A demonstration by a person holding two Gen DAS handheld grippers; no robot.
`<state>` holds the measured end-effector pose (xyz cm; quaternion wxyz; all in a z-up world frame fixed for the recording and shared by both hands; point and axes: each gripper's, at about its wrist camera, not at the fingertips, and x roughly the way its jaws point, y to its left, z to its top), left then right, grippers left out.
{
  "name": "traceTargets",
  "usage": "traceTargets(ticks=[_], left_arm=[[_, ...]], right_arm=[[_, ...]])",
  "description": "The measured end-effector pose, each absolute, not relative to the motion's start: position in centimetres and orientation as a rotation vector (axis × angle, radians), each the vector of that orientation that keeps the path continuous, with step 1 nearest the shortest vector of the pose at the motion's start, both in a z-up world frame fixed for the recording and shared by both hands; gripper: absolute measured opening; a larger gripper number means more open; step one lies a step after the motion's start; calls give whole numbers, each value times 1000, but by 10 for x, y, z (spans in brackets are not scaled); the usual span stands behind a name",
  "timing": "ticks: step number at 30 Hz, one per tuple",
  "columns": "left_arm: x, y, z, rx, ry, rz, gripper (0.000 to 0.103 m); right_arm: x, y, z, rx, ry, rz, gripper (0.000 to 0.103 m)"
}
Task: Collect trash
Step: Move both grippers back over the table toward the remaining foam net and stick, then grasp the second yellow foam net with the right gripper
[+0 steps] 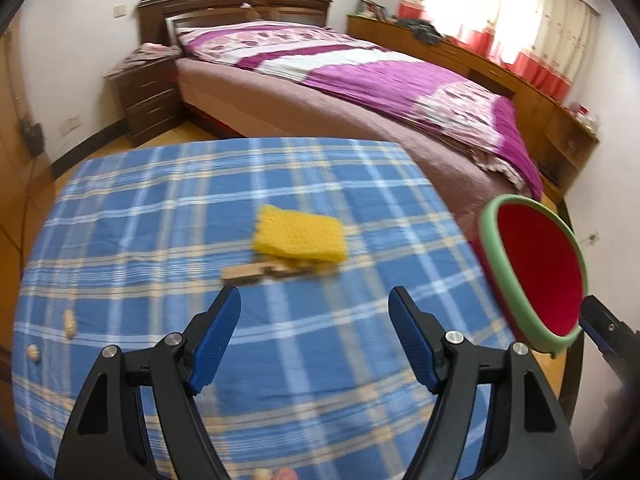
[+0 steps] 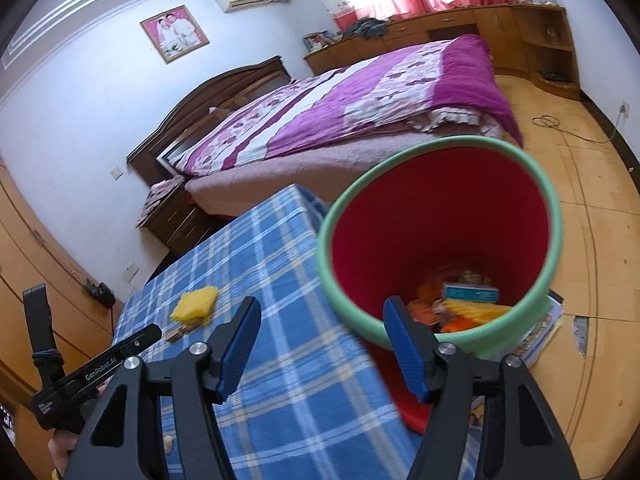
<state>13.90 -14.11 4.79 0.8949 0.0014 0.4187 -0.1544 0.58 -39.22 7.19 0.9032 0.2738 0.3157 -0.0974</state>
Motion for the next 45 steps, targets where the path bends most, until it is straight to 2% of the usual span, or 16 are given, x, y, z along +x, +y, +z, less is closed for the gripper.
traceTargets(ticks=[18, 32, 38, 41, 42, 43, 45], left_arm=[[171, -52, 26, -95, 883, -130, 76], [187, -28, 5, -131, 914, -99, 76], [189, -26, 1, -136, 917, -109, 76], [190, -25, 1, -138, 917, -114, 76], [190, -25, 1, -139, 917, -116, 76], [190, -25, 2, -141, 917, -119, 76], [189, -26, 2, -144, 917, -124, 76]], right_arm=[[105, -305, 53, 481, 803, -22, 67], [178, -256, 18, 450, 893, 54, 66], [197, -248, 11, 443, 912, 68, 47], [201, -247, 5, 461, 922, 70, 32], [201, -247, 4, 469, 921, 77, 23], [201, -247, 3, 470, 918, 75, 18], [199, -247, 4, 466, 904, 73, 14]])
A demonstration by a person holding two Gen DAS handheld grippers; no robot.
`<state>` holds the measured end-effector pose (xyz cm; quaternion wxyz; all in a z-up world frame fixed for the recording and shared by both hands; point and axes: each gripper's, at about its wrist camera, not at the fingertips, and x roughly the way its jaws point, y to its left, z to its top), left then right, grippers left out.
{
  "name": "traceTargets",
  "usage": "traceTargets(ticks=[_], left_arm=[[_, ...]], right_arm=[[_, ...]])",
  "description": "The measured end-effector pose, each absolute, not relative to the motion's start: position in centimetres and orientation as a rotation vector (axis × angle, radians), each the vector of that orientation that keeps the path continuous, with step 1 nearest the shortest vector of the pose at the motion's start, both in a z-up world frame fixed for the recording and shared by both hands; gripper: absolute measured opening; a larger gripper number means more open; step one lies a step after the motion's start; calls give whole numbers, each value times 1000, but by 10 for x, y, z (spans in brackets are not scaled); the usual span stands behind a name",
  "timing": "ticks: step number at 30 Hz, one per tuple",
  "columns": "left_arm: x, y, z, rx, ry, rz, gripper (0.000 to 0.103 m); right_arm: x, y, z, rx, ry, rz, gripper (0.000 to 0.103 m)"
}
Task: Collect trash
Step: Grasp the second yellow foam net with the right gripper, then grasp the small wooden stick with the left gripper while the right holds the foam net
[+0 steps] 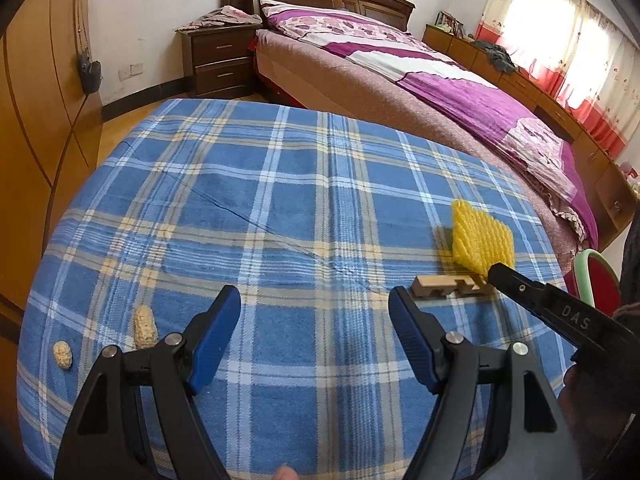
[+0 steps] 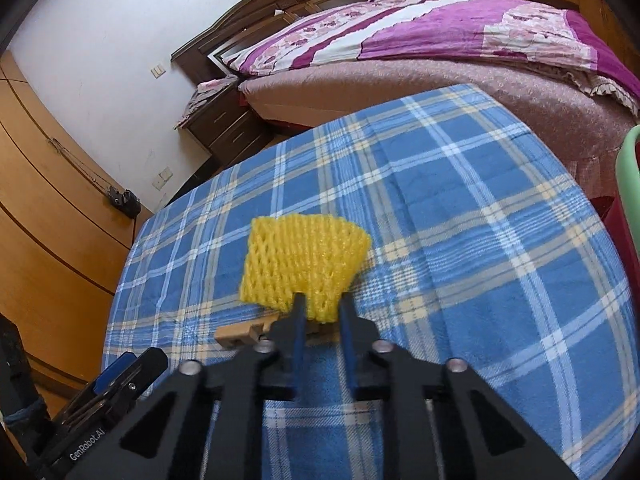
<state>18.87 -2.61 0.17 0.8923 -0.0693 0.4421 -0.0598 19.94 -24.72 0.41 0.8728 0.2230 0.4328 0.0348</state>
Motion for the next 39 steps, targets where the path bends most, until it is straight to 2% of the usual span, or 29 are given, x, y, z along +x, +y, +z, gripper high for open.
traceTargets(ticks=[13, 18, 25, 39], left_arm=[[179, -60, 9, -112, 915, -210, 76], [179, -85, 9, -68, 938, -260, 83], [189, -122, 2, -13, 954, -285, 83], [210, -144, -17, 57, 960, -179, 83]], right_arm=[[154, -282, 33, 504, 793, 4, 12], [133, -301, 34, 528, 785, -28, 12], [109, -323, 33, 570, 776, -46, 12], [88, -348, 30, 618, 749, -65, 12]])
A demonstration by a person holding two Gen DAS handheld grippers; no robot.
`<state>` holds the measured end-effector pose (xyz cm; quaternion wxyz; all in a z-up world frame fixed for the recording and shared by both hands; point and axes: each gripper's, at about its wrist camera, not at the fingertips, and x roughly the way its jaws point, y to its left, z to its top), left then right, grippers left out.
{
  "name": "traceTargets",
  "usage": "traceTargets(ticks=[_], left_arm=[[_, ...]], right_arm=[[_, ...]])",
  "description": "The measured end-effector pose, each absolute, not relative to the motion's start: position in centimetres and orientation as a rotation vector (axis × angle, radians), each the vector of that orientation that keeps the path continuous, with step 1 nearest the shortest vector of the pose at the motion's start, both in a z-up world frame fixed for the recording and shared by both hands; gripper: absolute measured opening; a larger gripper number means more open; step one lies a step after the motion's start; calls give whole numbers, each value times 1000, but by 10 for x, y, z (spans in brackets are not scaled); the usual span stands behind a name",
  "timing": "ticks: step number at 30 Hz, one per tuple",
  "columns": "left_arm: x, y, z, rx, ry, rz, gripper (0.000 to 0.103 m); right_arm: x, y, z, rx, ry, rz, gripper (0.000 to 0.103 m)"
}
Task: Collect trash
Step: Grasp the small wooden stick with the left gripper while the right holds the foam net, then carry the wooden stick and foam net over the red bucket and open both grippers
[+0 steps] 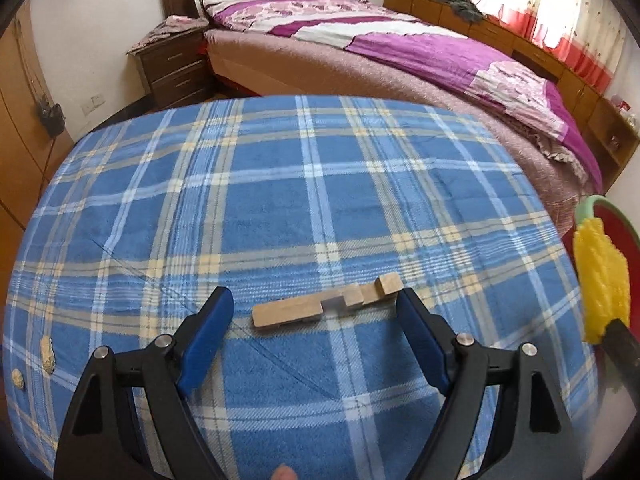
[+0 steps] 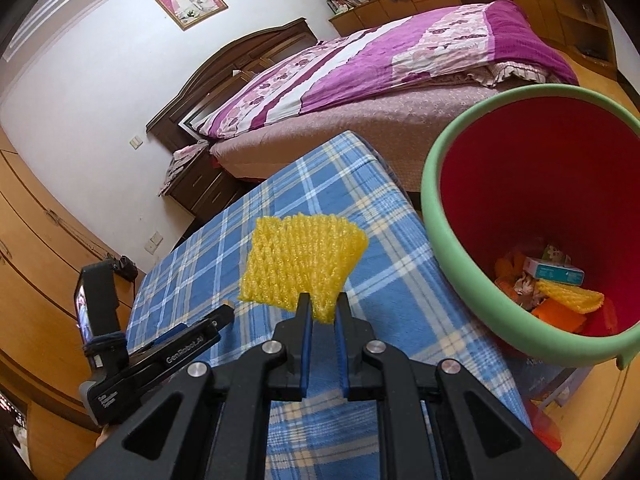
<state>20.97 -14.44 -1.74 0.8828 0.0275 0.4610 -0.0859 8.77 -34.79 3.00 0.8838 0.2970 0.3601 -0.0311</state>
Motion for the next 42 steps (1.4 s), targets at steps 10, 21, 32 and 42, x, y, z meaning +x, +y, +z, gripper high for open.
traceTargets(ticks=[10, 21, 32, 42], left_arm=[[203, -147, -12, 44, 945, -229, 48], [190, -155, -6, 50, 958, -343, 44], [201, -170, -11, 135, 962, -335, 16], [175, -186, 8, 75, 922, -428, 10]], right_arm=[[75, -354, 32, 628, 732, -73, 12], [58, -362, 38, 639, 712, -103, 12], [39, -377, 49, 630, 664, -148, 13], [19, -410, 47, 669, 629, -230, 13]])
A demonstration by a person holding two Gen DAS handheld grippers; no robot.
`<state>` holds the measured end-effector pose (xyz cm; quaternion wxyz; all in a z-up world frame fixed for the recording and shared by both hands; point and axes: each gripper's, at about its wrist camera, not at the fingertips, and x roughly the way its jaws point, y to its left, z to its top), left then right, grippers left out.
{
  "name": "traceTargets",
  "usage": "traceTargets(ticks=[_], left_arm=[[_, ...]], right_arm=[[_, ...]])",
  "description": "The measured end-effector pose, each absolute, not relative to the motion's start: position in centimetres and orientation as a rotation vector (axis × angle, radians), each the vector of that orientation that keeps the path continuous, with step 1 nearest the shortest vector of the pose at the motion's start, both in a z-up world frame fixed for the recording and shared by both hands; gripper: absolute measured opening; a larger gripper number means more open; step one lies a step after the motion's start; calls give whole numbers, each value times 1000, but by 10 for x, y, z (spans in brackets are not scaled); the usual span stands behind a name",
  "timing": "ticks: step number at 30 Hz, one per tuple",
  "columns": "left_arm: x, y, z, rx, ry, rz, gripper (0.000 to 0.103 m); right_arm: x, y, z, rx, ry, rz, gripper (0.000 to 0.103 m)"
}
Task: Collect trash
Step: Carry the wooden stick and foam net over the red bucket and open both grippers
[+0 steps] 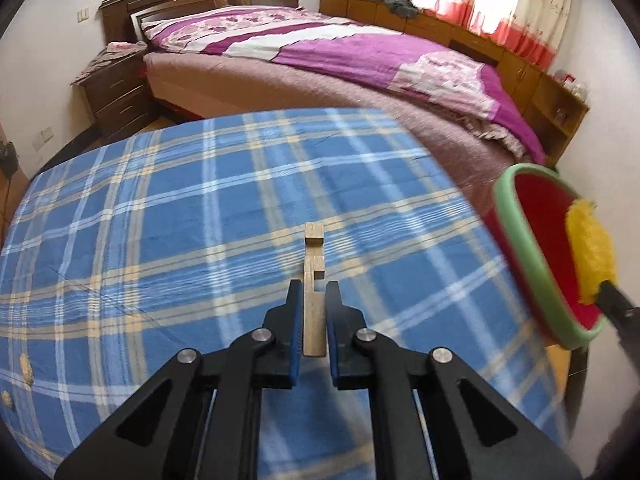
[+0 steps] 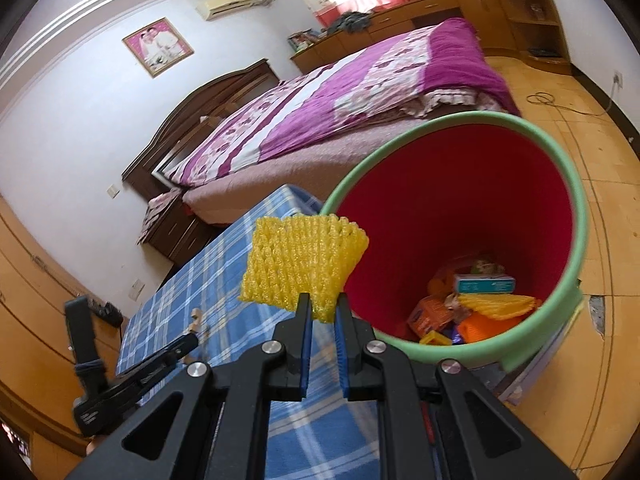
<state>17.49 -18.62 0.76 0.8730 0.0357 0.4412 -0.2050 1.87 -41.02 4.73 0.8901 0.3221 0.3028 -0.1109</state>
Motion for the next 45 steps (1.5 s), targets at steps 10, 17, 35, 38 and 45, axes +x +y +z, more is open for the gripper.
traceTargets(ticks=[10, 17, 35, 38, 45], left_arm=[[150, -230, 40, 42, 882, -559, 10], [137, -271, 53, 71, 859, -642, 10], [115, -361, 39, 181, 883, -796, 14], [111, -361, 39, 183, 888, -796, 29], [105, -341, 45, 147, 896, -763, 44]], right_arm=[[-9, -451, 44, 715, 585, -340, 15], [-24, -480, 38, 771, 567, -405, 21], [-47, -504, 39, 751, 530, -434, 32], [-48, -504, 39, 749, 534, -430, 34], [-47, -489, 46, 720, 555, -387, 48]])
